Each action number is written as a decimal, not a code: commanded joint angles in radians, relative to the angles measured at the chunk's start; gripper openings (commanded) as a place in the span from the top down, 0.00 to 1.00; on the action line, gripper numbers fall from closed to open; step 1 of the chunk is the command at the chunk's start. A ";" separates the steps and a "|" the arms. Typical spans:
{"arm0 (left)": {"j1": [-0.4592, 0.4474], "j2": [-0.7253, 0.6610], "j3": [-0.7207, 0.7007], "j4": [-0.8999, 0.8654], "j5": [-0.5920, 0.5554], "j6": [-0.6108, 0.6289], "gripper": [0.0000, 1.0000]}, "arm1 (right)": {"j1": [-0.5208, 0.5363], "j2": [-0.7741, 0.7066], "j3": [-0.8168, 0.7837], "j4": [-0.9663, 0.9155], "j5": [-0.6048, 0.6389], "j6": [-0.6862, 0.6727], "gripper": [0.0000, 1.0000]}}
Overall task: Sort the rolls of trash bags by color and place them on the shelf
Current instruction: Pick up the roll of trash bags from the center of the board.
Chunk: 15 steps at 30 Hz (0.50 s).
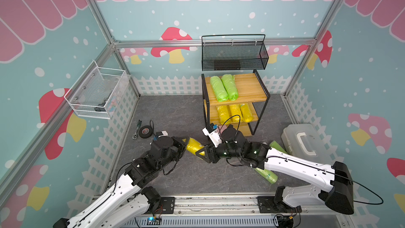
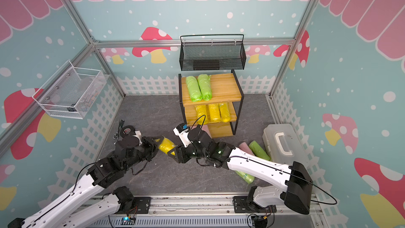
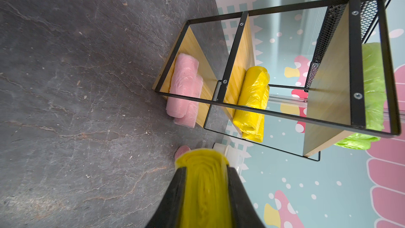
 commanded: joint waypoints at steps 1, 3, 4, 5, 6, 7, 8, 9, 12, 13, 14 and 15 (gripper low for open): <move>-0.007 -0.030 -0.008 0.046 -0.002 -0.019 1.00 | -0.002 0.020 -0.003 0.025 0.032 0.025 0.61; -0.007 -0.040 -0.016 0.048 -0.007 -0.021 0.77 | -0.002 0.028 -0.004 0.030 0.018 0.027 0.75; -0.007 -0.044 -0.018 0.048 -0.009 -0.021 0.61 | -0.002 0.031 -0.007 0.032 0.014 0.027 0.80; -0.007 -0.049 -0.022 0.047 -0.013 -0.021 0.46 | -0.002 0.032 -0.008 0.033 0.011 0.029 0.87; -0.007 -0.053 -0.026 0.045 -0.016 -0.020 0.32 | -0.002 0.031 -0.012 0.033 0.012 0.030 0.93; -0.007 -0.059 -0.027 0.040 -0.020 -0.019 0.13 | -0.002 0.027 -0.016 0.033 0.014 0.030 0.98; -0.007 -0.066 -0.029 0.033 -0.028 -0.017 0.01 | -0.002 0.023 -0.022 0.032 0.021 0.030 1.00; -0.007 -0.074 -0.029 0.022 -0.037 -0.014 0.01 | -0.002 0.013 -0.029 0.028 0.032 0.030 1.00; -0.007 -0.107 -0.024 -0.020 -0.080 0.003 0.01 | -0.003 -0.018 -0.039 -0.007 0.073 0.015 1.00; -0.007 -0.121 -0.022 -0.037 -0.097 0.012 0.01 | -0.003 -0.028 -0.038 -0.026 0.089 0.006 1.00; -0.005 -0.137 -0.019 -0.059 -0.116 0.021 0.01 | -0.004 -0.046 -0.039 -0.051 0.111 -0.007 1.00; -0.005 -0.153 -0.014 -0.084 -0.137 0.032 0.01 | -0.005 -0.062 -0.041 -0.074 0.133 -0.016 1.00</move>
